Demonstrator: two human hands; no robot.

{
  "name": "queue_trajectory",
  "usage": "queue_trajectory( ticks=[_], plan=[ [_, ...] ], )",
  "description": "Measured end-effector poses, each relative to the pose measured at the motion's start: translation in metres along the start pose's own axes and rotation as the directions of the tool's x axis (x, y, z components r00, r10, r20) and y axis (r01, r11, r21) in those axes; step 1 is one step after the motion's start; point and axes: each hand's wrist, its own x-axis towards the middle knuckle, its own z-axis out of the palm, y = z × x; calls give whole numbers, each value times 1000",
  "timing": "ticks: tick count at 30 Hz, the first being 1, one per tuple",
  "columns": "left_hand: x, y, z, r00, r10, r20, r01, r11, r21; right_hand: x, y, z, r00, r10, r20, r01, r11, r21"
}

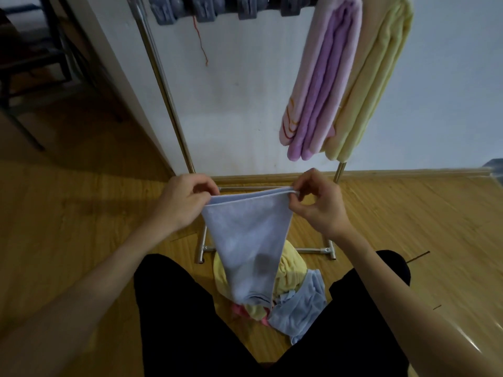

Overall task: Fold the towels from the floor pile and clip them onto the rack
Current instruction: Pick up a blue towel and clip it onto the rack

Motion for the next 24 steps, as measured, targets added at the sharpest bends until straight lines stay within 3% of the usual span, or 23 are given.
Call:
queue_trajectory(
  ticks=[5, 10, 17, 20, 24],
  plan=[
    [0, 22, -12, 970, 201, 135, -179, 971, -156, 11, -13, 1, 981, -64, -185, 64, 998, -11],
    [-4, 32, -23, 897, 320, 304, -301, 947, -109, 18, -18, 7, 977, -85, -194, 86, 996, -5],
    [-4, 36, -29, 798, 214, 563, -294, 954, 55, 19, -26, 15, 971, -154, -183, 154, 988, -16],
    [-2, 38, -25, 818, 124, 561, -204, 976, 82, 15, -26, 17, 977, -159, -143, 159, 987, -13],
    [-2, 33, -19, 863, 27, 504, -15, 1000, -27, 5, -22, 18, 983, -174, -51, 172, 984, -34]
  ],
)
